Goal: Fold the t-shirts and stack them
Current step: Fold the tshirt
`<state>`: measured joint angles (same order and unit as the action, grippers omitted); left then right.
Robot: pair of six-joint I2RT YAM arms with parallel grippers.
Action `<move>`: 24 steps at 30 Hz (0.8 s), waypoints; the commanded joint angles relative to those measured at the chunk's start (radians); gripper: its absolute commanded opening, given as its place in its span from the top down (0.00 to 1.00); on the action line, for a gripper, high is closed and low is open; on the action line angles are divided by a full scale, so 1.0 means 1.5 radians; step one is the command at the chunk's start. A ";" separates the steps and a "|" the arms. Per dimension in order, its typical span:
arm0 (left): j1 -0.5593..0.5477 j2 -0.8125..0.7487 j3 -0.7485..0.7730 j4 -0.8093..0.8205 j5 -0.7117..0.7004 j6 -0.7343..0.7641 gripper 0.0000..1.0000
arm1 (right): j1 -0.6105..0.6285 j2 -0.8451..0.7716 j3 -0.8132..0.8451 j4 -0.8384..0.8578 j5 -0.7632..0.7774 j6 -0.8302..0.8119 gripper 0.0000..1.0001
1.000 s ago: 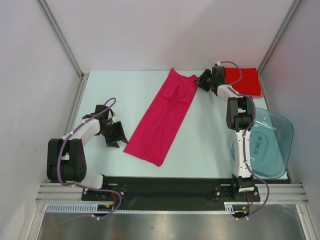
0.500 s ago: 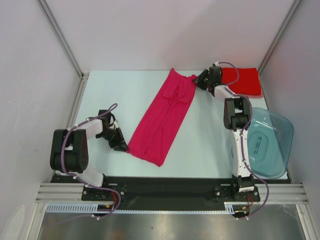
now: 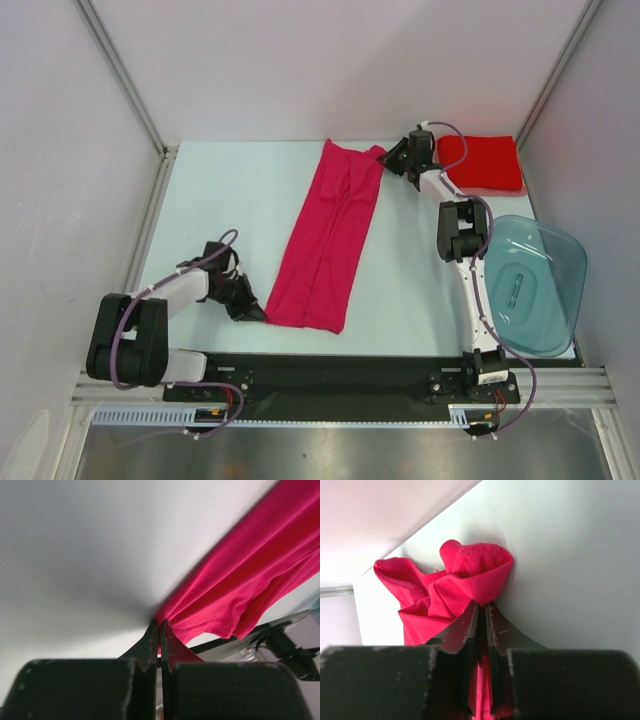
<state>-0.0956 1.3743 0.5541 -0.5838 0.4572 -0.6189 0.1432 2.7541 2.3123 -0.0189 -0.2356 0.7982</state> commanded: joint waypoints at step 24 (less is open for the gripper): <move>-0.192 -0.094 0.005 0.056 -0.053 -0.114 0.58 | -0.039 -0.399 -0.302 -0.358 -0.036 -0.197 0.37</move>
<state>-0.3782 1.2781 0.5205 -0.5030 0.4011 -0.8108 0.0647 2.3589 2.0056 -0.4423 -0.2424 0.5957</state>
